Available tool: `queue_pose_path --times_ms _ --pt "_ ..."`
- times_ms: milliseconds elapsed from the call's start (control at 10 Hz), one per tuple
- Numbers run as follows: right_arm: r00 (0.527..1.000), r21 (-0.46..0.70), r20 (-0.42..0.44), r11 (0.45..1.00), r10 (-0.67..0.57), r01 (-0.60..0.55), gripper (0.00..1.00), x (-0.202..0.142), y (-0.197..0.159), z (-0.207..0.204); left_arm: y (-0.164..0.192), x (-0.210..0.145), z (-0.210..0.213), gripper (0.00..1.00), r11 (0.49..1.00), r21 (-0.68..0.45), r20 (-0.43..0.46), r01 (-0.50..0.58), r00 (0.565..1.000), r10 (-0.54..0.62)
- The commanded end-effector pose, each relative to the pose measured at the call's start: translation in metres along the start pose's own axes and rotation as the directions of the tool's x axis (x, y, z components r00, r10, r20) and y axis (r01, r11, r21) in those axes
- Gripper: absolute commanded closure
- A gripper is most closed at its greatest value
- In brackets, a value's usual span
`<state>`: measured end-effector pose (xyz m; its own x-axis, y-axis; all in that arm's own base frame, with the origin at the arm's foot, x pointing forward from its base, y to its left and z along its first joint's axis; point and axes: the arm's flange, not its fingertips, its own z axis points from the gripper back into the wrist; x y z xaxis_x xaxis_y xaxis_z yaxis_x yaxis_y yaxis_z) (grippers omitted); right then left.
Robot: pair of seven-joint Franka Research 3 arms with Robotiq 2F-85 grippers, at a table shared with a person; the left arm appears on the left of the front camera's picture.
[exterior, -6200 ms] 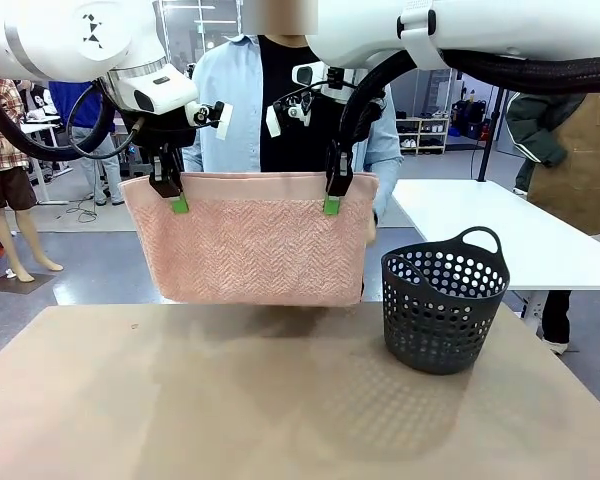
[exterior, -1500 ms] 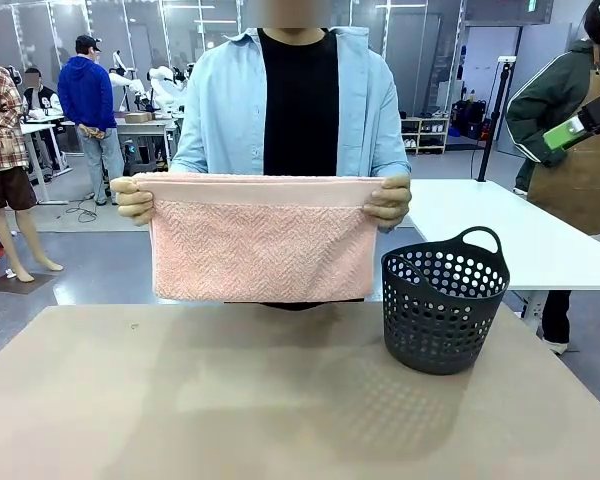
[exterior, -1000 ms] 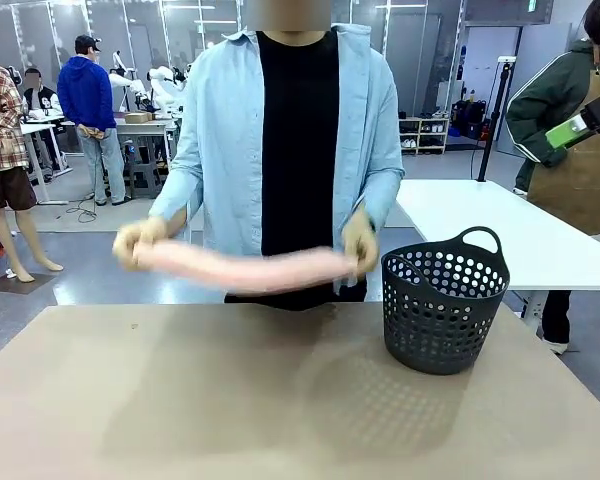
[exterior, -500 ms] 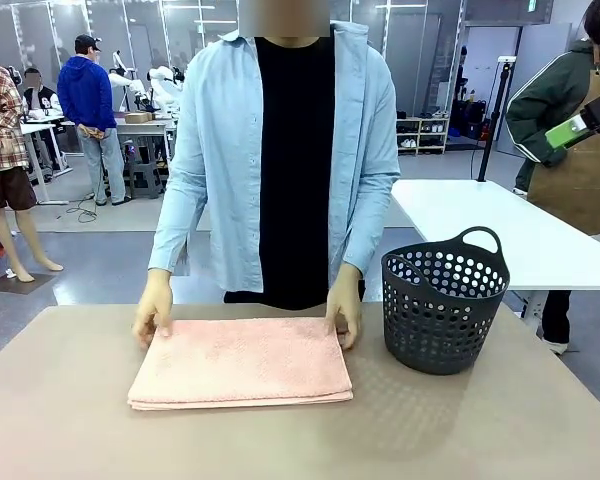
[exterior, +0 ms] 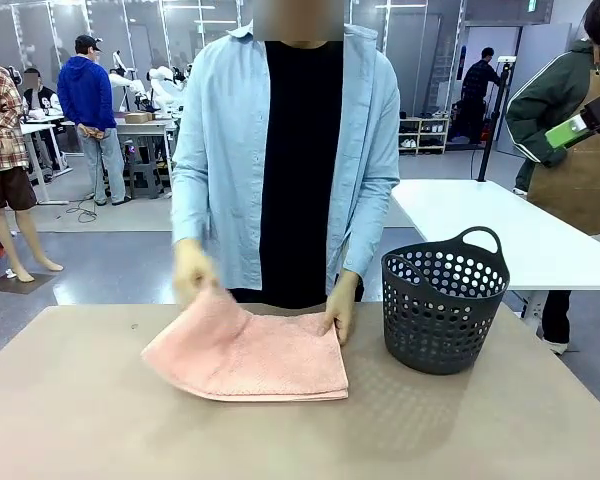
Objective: Fold the towel.
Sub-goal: Pick up the 100 cm Hotel Towel and place it on the left side of the table.
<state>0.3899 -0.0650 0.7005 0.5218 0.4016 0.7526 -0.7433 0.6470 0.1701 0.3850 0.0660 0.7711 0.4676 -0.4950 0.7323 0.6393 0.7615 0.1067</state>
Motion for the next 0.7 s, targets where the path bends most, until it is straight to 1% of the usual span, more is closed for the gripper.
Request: queue_pose_path --times_ms 0,600 --pt "1.0 -0.006 -0.002 1.0 0.004 -0.004 0.0 0.0007 0.0007 0.0008 -0.0005 0.0015 0.0012 0.0 1.0 0.007 -0.014 0.0 1.0 0.0" --pt "1.0 -0.006 -0.002 1.0 0.004 -0.004 0.0 0.0007 0.0007 0.0008 -0.0005 0.0015 0.0012 0.0 1.0 0.007 -0.014 0.0 1.0 0.0"
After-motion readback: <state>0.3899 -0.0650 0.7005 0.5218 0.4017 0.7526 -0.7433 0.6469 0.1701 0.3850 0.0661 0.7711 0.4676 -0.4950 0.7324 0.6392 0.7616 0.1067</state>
